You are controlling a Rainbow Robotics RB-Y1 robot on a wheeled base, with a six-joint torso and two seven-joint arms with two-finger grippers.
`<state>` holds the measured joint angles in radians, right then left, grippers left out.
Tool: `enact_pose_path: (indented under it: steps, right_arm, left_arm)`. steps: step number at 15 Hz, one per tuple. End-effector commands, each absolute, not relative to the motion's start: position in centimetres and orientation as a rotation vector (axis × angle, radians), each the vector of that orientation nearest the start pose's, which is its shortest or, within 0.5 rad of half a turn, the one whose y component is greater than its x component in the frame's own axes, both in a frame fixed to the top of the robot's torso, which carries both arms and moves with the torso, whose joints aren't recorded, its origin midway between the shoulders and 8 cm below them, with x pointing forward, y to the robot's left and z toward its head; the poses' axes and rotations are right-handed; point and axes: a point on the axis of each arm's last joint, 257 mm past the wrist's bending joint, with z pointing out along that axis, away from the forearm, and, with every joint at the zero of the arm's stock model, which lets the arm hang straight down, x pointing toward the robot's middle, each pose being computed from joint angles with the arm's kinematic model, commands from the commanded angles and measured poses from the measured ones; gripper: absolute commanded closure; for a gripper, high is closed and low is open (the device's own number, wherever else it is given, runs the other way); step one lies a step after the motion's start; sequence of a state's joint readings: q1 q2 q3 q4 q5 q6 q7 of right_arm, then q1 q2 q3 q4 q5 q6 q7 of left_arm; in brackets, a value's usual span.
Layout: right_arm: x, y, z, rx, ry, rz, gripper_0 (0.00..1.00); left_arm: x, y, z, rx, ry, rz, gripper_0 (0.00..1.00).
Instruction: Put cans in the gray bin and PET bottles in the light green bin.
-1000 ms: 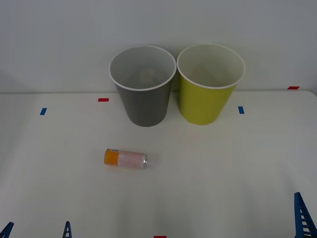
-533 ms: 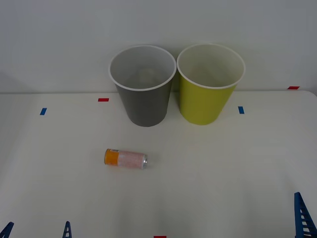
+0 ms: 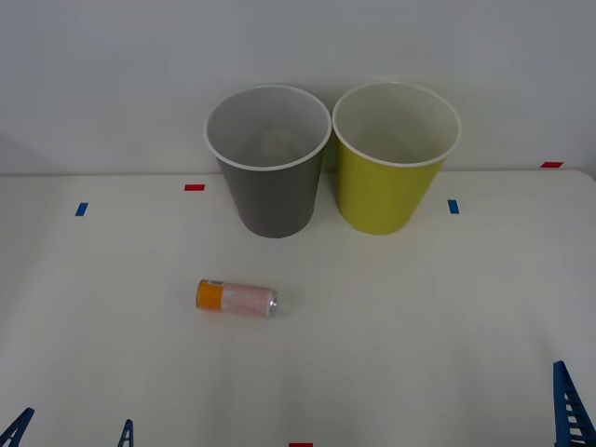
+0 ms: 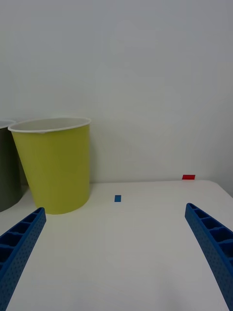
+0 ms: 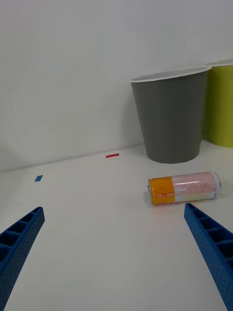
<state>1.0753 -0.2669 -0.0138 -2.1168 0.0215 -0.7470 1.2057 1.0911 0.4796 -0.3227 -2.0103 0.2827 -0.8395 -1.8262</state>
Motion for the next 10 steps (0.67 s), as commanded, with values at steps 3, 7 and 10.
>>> enact_pose_path:
  steps: [3, 7, 10]
  right_arm:
    - [22.8, -31.5, -16.1, 0.004, 1.344, 0.022, 0.0]
    - [22.8, -31.5, -16.1, 0.004, 1.344, 0.022, 0.0]
    - [22.8, -31.5, -16.1, 0.004, 1.344, 0.022, 0.0]
  left_arm:
    - [22.5, 26.4, -23.7, 0.323, 1.516, -0.014, 0.0]
    - [23.8, 25.3, -24.5, 0.535, 1.527, -0.066, 0.0]
    - [25.8, 24.7, -25.3, 0.656, 1.539, -0.076, 0.0]
